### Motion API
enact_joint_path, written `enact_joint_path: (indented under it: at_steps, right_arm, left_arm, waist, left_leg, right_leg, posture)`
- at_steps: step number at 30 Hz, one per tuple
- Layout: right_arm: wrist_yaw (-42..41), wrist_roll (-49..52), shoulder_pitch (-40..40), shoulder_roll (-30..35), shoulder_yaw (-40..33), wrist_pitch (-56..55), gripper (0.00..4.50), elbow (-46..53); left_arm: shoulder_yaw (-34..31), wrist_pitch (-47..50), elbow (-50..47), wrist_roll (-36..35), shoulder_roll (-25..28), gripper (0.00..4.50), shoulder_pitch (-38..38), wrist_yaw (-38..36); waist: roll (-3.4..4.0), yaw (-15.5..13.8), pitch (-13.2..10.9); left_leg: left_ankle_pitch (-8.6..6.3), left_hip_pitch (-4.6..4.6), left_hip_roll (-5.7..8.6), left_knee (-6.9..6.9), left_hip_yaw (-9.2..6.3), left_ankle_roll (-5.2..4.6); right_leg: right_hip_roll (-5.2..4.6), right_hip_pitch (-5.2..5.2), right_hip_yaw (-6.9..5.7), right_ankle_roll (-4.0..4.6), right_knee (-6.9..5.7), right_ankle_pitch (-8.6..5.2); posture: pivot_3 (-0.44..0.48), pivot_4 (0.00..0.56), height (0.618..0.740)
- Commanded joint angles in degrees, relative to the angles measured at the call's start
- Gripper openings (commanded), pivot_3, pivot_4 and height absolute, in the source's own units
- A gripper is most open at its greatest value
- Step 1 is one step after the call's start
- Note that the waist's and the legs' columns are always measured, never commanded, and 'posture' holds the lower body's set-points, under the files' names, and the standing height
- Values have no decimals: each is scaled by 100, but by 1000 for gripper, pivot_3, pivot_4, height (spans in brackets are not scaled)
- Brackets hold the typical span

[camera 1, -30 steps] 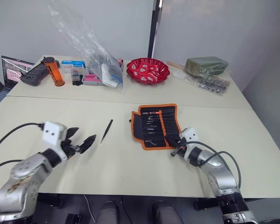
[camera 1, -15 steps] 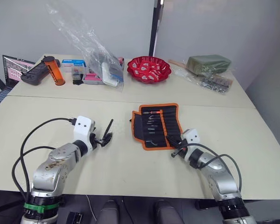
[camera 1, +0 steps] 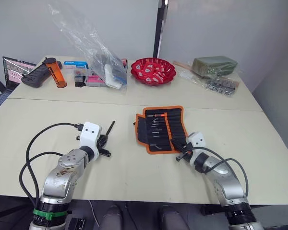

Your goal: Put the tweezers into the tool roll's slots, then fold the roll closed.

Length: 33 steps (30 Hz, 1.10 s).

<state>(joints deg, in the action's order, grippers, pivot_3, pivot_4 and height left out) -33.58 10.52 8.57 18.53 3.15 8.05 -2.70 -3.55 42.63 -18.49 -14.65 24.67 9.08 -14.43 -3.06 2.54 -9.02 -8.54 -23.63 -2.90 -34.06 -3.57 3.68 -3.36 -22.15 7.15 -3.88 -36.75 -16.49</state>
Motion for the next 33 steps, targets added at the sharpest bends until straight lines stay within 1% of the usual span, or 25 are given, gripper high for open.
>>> enact_joint_path:
  at_steps: [1, 2, 4, 6, 7, 9, 11, 15, 17, 20, 24, 26, 28, 33]
  right_arm:
    - [61, -106, -127, -8, 97, 252, 0, -200]
    - [64, -107, -134, -11, 98, 244, 0, -204]
    - [80, -98, -183, -6, 83, 247, 0, -154]
    - [102, -92, -227, -1, 76, 275, 0, -78]
    - [115, -83, -270, 6, 66, 290, 0, -18]
    - [139, -75, -347, 20, 58, 302, 0, 73]
    - [186, -65, -406, 10, 50, 309, 0, 149]
    - [283, -12, -551, -24, -5, 301, 0, 361]
    - [318, 7, -647, -32, -9, 326, 0, 497]
    - [332, 8, -785, -38, 26, 365, 0, 704]
    - [360, -5, -869, -30, 55, 402, 0, 824]
    - [394, -37, -927, -5, 47, 420, 0, 867]
    - [453, -63, -975, -7, 20, 424, 0, 883]
    - [529, -59, -1045, -24, 17, 452, 0, 972]
  left_arm:
    - [-347, -381, -27, -1, 148, 25, 370, -128]
    - [-388, -441, 2, -17, 179, 25, 444, -179]
    - [-373, -766, 134, -40, 366, 25, 716, -534]
    - [-308, -1021, 265, -77, 534, 25, 950, -895]
    - [-213, -1051, 333, -168, 638, 25, 1182, -1197]
    - [168, -1220, 516, -231, 972, 25, 1605, -2049]
    - [442, -1356, 723, -272, 1173, 25, 1953, -2680]
    - [1032, -1526, 1269, -240, 1361, 25, 2769, -3815]
    - [1516, -1651, 1562, -97, 1424, 25, 3166, -4486]
    - [2096, -1977, 2199, 214, 1230, 25, 3739, -5068]
    - [2503, -2391, 2900, 570, 920, 25, 4187, -5469]
    - [2816, -2702, 3347, 938, 759, 25, 4409, -5602]
    - [3141, -3138, 3847, 1449, 610, 25, 4609, -5546]
    - [3186, -3259, 4090, 1574, 307, 25, 4588, -5735]
  waist:
    - [0, 0, 0]
    - [-1, 0, 0]
    - [0, 0, 0]
    - [0, -2, 0]
    - [0, -2, 0]
    - [0, -14, -1]
    - [3, -8, -2]
    - [9, -13, -6]
    - [11, -8, -8]
    - [14, -9, -9]
    - [17, 1, -11]
    - [17, 9, -12]
    - [18, 6, -12]
    - [19, 5, -13]
  left_leg:
    - [0, 0, 0, 0, 0, 0]
    - [0, 0, 0, 0, 0, 0]
    - [0, -1, 0, 0, 0, 0]
    - [0, -3, 1, 0, 0, 0]
    - [0, -3, 2, 0, 0, 0]
    - [0, -8, 2, 0, 0, 0]
    - [0, -15, 2, 0, -1, 0]
    - [1, -20, 4, 3, 0, -2]
    - [2, -22, 4, 7, -1, -4]
    - [2, -22, 5, 15, -1, -5]
    - [2, -31, 5, 15, -3, -6]
    - [3, -38, 5, 15, -3, -6]
    - [3, -38, 5, 14, -5, -7]
    - [3, -49, 5, 12, -7, -7]
  right_leg:
    - [0, 0, 0, 0, 0, 0]
    - [0, 0, 0, 0, 0, 0]
    - [0, 0, 0, 0, 0, 0]
    - [0, -1, 0, 0, 2, 0]
    - [-1, -1, 0, 0, 3, 0]
    - [-1, -2, -1, -1, 4, 0]
    - [1, -7, -3, -1, 4, 0]
    - [0, -7, -2, -5, 10, 0]
    - [1, -10, -2, -12, 10, 1]
    - [2, -11, -1, -30, 9, 6]
    - [3, -16, -1, -41, 9, 8]
    - [4, -21, -1, -44, 9, 10]
    - [5, -22, -1, -46, 8, 10]
    - [6, -28, -2, -46, 7, 10]
  posture:
    - [0, 150, 740]
    - [0, 150, 740]
    - [0, 150, 740]
    - [0, 150, 740]
    - [0, 150, 740]
    - [0, 150, 740]
    - [0, 150, 740]
    - [0, 150, 740]
    - [0, 150, 740]
    - [0, 150, 740]
    - [0, 150, 740]
    - [0, 150, 740]
    - [0, 150, 740]
    - [0, 150, 740]
